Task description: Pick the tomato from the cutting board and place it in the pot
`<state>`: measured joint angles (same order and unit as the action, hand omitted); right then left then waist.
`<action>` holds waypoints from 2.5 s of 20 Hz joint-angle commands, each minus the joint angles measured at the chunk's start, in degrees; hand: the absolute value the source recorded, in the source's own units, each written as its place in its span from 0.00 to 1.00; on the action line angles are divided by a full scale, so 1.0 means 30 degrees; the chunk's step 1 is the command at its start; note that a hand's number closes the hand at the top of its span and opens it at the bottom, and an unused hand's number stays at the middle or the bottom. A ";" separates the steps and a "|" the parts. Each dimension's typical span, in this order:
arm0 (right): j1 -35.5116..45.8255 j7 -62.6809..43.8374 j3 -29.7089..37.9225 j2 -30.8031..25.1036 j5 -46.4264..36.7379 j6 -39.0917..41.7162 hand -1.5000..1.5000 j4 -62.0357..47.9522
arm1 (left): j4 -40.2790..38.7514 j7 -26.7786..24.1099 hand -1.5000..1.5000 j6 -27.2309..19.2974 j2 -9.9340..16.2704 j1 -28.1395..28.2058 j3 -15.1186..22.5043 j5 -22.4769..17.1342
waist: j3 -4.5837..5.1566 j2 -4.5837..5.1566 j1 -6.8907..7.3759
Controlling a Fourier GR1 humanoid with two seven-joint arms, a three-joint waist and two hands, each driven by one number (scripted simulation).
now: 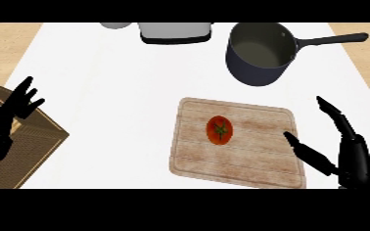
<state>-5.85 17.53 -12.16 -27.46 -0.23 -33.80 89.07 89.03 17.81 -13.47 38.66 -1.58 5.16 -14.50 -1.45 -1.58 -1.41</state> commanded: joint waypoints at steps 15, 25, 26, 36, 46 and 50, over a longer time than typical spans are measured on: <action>-0.0592 -1.1330 -0.4652 -0.3016 -0.8195 0.2533 0.00 0.5951 | 0.1940 -0.1497 0.50 -0.0937 -0.2397 0.1175 0.0951 0.2347 | 0.0679 0.0635 0.0793; 0.5455 -2.1980 -0.6633 -0.2675 -0.7139 1.1637 0.00 0.7371 | 0.1468 -0.2270 0.50 -0.0588 -0.2859 0.1214 0.1106 0.2730 | 0.0606 0.0673 0.1231; 0.6035 -2.2141 -0.6737 -0.1911 -0.7076 1.1736 0.00 0.5997 | 0.1461 -0.2806 0.50 -0.0217 -0.2666 0.1693 0.0566 0.2275 | 0.0568 0.0664 0.1327; 0.9704 -2.6618 -0.8200 0.2098 -0.7818 1.4230 0.00 0.3762 | -0.0244 -0.3713 0.50 -0.0237 -0.3707 0.1318 0.0478 0.2938 | 0.0517 0.0572 0.0718; 1.0865 -2.6073 -0.8202 0.4453 -0.8809 1.4460 0.00 -0.0053 | 0.0251 -0.3713 0.50 0.0259 -0.3699 0.1702 -0.0017 0.3220 | 0.0497 0.0553 0.0791; 1.0833 -2.5191 -0.7962 0.4802 -0.9297 1.4231 0.00 -0.1585 | -0.0434 -0.3533 0.50 0.0284 -0.4064 0.0934 -0.0091 0.3427 | 0.0490 0.0574 0.0675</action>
<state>26.01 -57.61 -36.01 -15.18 -26.50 8.92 88.65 91.99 7.55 -12.57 26.59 -2.23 5.73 -5.09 -0.97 -0.27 0.26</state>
